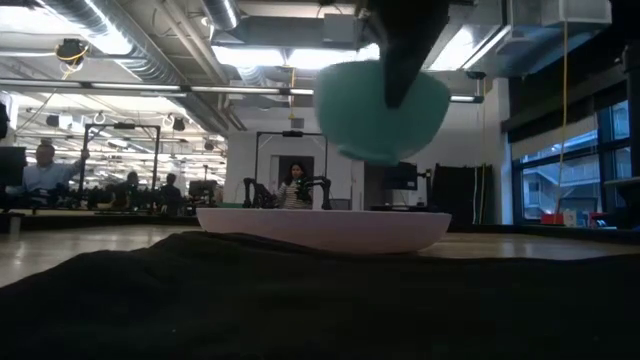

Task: Set table place
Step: Stack the green bowl on top of the purple plate

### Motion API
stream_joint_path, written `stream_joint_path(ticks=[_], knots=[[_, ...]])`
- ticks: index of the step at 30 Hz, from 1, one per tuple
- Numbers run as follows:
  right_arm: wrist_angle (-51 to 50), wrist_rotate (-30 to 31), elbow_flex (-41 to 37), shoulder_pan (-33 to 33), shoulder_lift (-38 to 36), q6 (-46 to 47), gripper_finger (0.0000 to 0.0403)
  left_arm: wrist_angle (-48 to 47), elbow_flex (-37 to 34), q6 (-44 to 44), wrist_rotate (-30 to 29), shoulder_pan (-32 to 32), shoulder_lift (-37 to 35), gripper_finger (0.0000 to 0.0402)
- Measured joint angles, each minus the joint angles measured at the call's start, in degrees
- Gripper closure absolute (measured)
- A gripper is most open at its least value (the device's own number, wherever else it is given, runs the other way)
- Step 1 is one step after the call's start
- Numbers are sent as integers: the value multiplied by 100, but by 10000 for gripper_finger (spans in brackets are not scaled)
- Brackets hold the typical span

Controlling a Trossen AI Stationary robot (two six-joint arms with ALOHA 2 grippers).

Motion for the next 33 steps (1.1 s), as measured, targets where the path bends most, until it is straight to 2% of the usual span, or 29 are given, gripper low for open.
stream_joint_path(ticks=[16,33], knots=[[754,-35,187,101,943,-335,389,4,0,-17,-146,0,0,223],[965,-36,183,37,1164,-321,382,8,0,-13,-149,-9,0,223]])
